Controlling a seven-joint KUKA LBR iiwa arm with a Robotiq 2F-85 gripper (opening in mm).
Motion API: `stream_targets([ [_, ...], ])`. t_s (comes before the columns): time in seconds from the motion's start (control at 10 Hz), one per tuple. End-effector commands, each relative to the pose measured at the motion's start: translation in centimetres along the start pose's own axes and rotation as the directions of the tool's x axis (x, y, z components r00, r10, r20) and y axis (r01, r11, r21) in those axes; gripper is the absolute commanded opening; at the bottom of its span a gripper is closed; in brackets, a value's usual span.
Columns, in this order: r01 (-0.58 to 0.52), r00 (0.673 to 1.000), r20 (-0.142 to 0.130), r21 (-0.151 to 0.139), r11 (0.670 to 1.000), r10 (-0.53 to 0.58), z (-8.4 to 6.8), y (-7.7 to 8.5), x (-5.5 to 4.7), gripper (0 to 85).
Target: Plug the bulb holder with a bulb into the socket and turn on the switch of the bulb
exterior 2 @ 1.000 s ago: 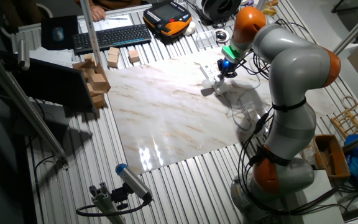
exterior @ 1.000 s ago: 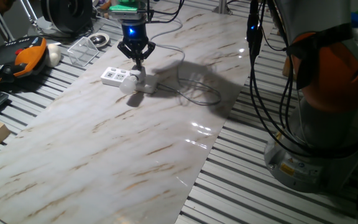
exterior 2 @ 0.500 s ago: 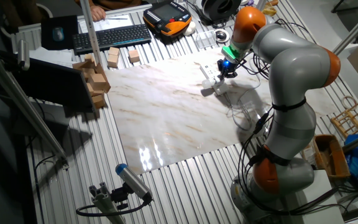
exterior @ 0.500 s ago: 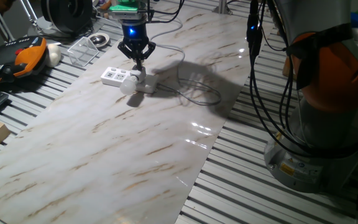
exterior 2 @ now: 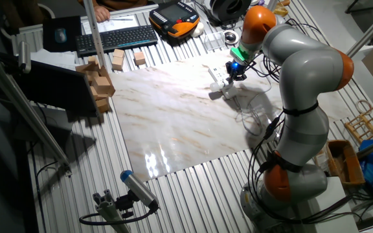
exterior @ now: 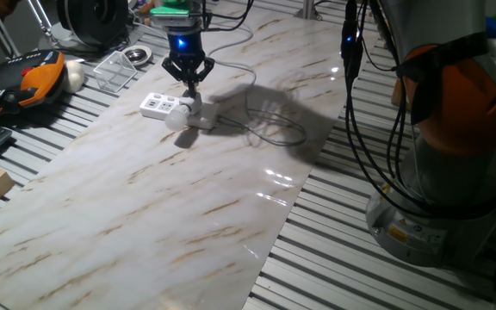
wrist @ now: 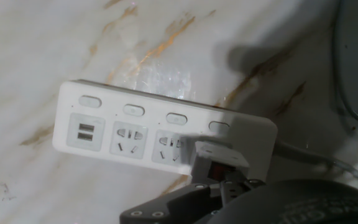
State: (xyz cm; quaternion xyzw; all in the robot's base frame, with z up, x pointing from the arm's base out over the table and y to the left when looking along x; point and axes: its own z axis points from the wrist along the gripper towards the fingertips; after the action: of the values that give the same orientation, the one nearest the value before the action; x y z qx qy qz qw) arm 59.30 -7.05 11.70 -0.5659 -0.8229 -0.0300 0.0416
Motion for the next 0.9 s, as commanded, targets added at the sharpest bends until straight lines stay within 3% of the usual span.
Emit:
stream_targets([
  [0.0, 0.002, 1.0, -0.001, 0.004, 1.0, -0.002, 0.04, 0.03, -0.02, 0.0],
  [0.8, 0.003, 1.0, 0.0, 0.009, 1.0, -0.003, 0.0, 0.73, -0.24, 0.0],
])
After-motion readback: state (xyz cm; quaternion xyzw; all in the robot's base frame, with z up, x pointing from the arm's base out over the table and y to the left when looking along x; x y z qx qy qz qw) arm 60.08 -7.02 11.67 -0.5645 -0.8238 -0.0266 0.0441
